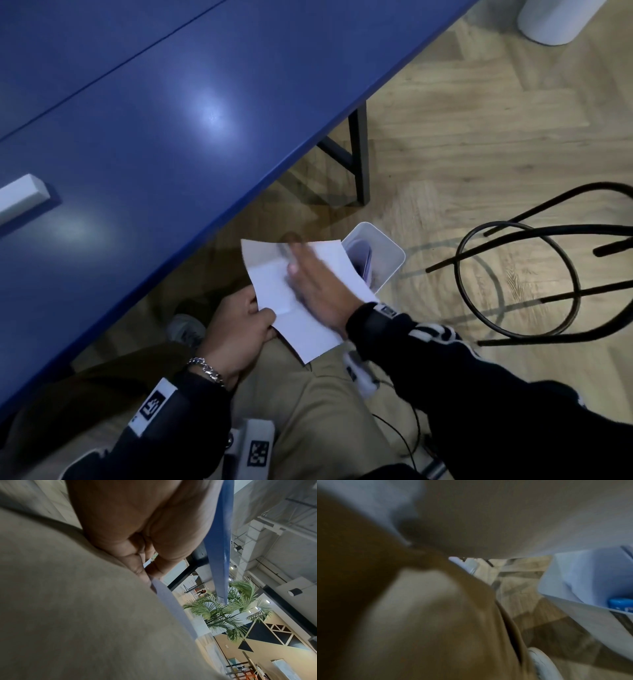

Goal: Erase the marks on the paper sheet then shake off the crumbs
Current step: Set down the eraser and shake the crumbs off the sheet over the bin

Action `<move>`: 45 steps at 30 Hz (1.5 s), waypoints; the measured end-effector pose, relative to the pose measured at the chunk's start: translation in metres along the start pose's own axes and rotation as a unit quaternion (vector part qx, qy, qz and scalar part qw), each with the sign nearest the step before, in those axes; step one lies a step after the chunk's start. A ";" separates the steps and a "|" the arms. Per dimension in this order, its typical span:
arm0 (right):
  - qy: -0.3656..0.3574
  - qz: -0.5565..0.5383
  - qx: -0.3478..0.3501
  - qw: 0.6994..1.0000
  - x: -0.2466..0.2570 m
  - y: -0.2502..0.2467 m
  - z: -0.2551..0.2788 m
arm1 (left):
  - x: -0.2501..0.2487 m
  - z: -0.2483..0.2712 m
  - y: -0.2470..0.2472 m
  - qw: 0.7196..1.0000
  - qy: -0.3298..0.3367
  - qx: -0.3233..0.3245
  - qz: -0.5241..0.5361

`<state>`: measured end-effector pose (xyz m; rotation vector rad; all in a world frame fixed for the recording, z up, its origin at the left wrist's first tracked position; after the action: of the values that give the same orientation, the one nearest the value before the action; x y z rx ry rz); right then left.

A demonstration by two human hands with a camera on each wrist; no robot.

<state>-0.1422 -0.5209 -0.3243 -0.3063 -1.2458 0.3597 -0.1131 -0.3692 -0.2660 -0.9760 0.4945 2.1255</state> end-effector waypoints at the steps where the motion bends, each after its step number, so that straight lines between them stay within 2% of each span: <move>1: -0.069 -0.031 0.038 0.996 0.022 0.011 0.005 | 0.000 0.000 0.000 1.000 0.002 0.000 -0.004; 2: -0.092 -0.024 0.084 0.992 0.026 0.024 0.009 | -0.001 0.000 0.000 1.000 0.004 0.001 -0.010; 3: -0.061 0.031 0.126 0.990 0.005 0.035 0.009 | -0.001 0.001 -0.001 1.000 0.005 0.003 -0.014; 4: 0.010 0.136 0.143 0.980 -0.032 0.035 0.008 | -0.002 0.002 0.000 1.000 0.005 0.005 -0.011; 5: 0.093 0.250 0.145 0.953 -0.074 0.025 0.008 | -0.003 0.003 0.001 1.000 0.007 0.004 -0.004; 6: 0.169 0.320 0.140 0.922 -0.111 0.010 0.008 | -0.005 0.004 0.001 1.000 0.011 0.004 0.006; 7: 0.214 0.321 0.126 0.914 -0.136 -0.006 0.010 | -0.005 0.006 -0.002 1.000 0.014 -0.001 0.011; 10: 0.227 0.115 0.018 0.967 -0.155 -0.048 0.018 | -0.006 0.012 -0.017 0.998 0.036 -0.041 0.032; 12: 0.239 -0.043 0.005 0.970 -0.153 -0.054 0.027 | -0.008 0.017 -0.026 0.995 0.042 -0.063 0.057; 13: 0.250 -0.135 0.008 0.959 -0.151 -0.051 0.031 | -0.007 0.019 -0.031 0.994 0.038 -0.074 0.067; 15: 0.257 -0.307 0.013 0.916 -0.153 -0.044 0.040 | -0.004 0.021 -0.036 0.991 0.017 -0.083 0.102; 17: 0.232 -0.387 0.020 0.892 -0.150 -0.045 0.045 | 0.002 0.022 -0.046 0.986 -0.008 -0.114 0.123; 18: 0.215 -0.413 0.025 0.884 -0.147 -0.046 0.046 | 0.004 0.023 -0.055 0.985 -0.026 -0.137 0.101; 21: 0.184 -0.448 0.039 0.874 -0.137 -0.050 0.049 | -0.002 0.024 -0.077 0.977 -0.062 -0.187 -0.085; 23: 0.186 -0.434 0.023 0.881 -0.137 -0.056 0.052 | -0.009 0.024 -0.079 0.967 -0.052 -0.191 -0.158; 25: 0.206 -0.346 0.011 0.915 -0.141 -0.063 0.054 | -0.009 0.022 -0.073 0.970 -0.040 -0.174 -0.164; 27: 0.255 -0.107 0.000 0.961 -0.136 -0.076 0.053 | -0.002 0.017 -0.062 0.983 -0.017 -0.133 -0.121; 28: 0.266 0.016 -0.017 0.964 -0.122 -0.082 0.051 | 0.002 0.015 -0.057 0.987 -0.008 -0.118 -0.106; 29: 0.248 0.090 -0.032 0.964 -0.099 -0.083 0.046 | 0.002 0.015 -0.050 0.989 0.001 -0.104 -0.105; 31: 0.149 0.153 -0.024 0.977 -0.037 -0.065 0.034 | 0.002 0.013 -0.044 0.989 0.012 -0.096 -0.113; 33: 0.032 0.220 0.047 0.974 0.028 -0.030 0.028 | 0.002 0.012 -0.040 0.991 0.017 -0.097 -0.090; 35: -0.075 0.194 0.131 0.969 0.080 0.002 0.032 | 0.004 0.012 -0.040 0.993 0.018 -0.097 -0.063; 37: -0.121 0.107 0.204 0.966 0.094 0.023 0.037 | 0.005 0.011 -0.038 0.995 0.007 -0.092 -0.040; 39: -0.066 0.081 0.237 0.966 0.059 0.033 0.031 | 0.007 0.012 -0.036 0.996 0.003 -0.088 -0.017; 41: 0.067 0.152 0.218 0.962 -0.010 0.029 0.022 | 0.010 0.010 -0.038 0.996 -0.005 -0.091 -0.017; 42: 0.142 0.222 0.206 0.942 -0.049 0.024 0.020 | 0.011 0.010 -0.038 0.996 -0.009 -0.090 -0.019; 43: 0.226 0.289 0.197 0.909 -0.088 0.014 0.022 | 0.013 0.009 -0.038 0.996 -0.012 -0.087 -0.020; 44: 0.297 0.317 0.197 0.879 -0.117 0.003 0.024 | 0.014 0.008 -0.037 0.996 -0.013 -0.084 -0.019; 45: 0.334 0.305 0.199 0.869 -0.132 -0.007 0.025 | 0.014 0.008 -0.038 0.996 -0.011 -0.083 -0.020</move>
<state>-0.2022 -0.5828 -0.4277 -0.4178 -0.3430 0.9515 -0.0948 -0.3327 -0.2734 -1.0440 0.2886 2.1649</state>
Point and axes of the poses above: each hand's wrist, its own z-axis away from the middle knuckle, its own y-axis out of the palm, x = y × z, the point moved 8 cm from there along -z, towards the middle knuckle, and after that the axes turned 14 degrees about x, right-handed, at the moved point
